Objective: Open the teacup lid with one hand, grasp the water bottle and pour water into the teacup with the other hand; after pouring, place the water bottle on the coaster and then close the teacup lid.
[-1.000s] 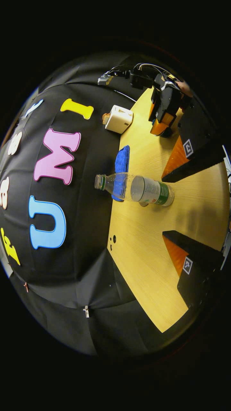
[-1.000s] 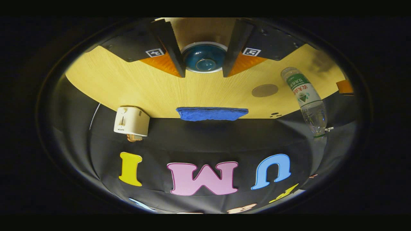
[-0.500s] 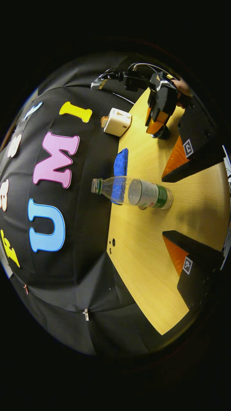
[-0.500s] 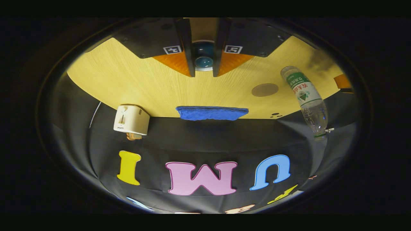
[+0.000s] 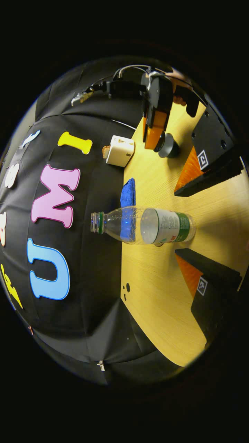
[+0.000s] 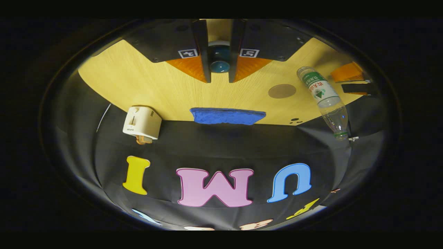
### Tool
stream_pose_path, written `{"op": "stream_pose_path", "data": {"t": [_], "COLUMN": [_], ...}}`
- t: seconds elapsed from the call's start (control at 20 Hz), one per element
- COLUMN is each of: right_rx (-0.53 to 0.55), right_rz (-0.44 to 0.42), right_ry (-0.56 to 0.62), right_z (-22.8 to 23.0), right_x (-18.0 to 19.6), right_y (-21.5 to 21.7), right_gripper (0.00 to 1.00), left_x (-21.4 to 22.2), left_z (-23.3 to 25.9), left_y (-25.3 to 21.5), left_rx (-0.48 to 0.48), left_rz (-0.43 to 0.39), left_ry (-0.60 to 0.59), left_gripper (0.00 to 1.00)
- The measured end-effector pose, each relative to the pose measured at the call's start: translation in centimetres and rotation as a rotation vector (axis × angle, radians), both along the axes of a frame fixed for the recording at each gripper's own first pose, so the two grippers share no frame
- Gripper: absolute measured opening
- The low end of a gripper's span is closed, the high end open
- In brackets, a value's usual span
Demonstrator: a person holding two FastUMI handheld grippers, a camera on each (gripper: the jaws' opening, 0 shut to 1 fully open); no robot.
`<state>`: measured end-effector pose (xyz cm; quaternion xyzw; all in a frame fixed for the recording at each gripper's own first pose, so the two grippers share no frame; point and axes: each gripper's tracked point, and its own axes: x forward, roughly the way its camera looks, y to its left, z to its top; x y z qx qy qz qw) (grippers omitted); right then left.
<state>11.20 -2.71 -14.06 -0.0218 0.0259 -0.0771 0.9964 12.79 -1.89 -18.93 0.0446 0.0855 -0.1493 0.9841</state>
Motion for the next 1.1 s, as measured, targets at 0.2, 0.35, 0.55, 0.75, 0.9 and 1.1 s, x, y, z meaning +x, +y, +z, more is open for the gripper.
{"op": "stream_pose_path", "data": {"t": [0.2, 0.35, 0.55, 0.75, 0.9, 1.1], "right_rx": [0.054, 0.097, 0.094, 0.106, 0.098, 0.091], "right_rz": [-0.045, -0.091, -0.114, -0.136, -0.129, -0.092], "right_ry": [-0.007, -0.002, 0.027, 0.01, 0.03, 0.037], "right_z": [0.7, -0.1, -0.8, -0.4, -1.0, -0.7], "right_x": [-1.8, -3.5, -4.8, -5.8, -6.3, -6.2], "right_y": [-0.4, -1.2, -2.6, -4.3, -4.9, -5.3], "right_gripper": [0.34, 0.29, 0.29, 0.29, 0.29, 0.29], "left_x": [2.4, 4.6, 6.7, 8.7, 9.1, 9.1], "left_z": [0.6, 0.2, 0.8, 0.5, 0.7, 0.6], "left_y": [-1.6, -1.5, -2.5, -3.1, -3.4, -3.5], "left_rx": [0.01, 0.034, 0.018, 0.038, 0.066, 0.153], "left_rz": [-0.037, -0.011, -0.022, -0.039, -0.043, -0.027], "left_ry": [-0.053, -0.065, -0.097, -0.116, -0.153, -0.162], "left_gripper": [0.96, 0.95, 0.96, 0.87, 0.82, 0.78]}}
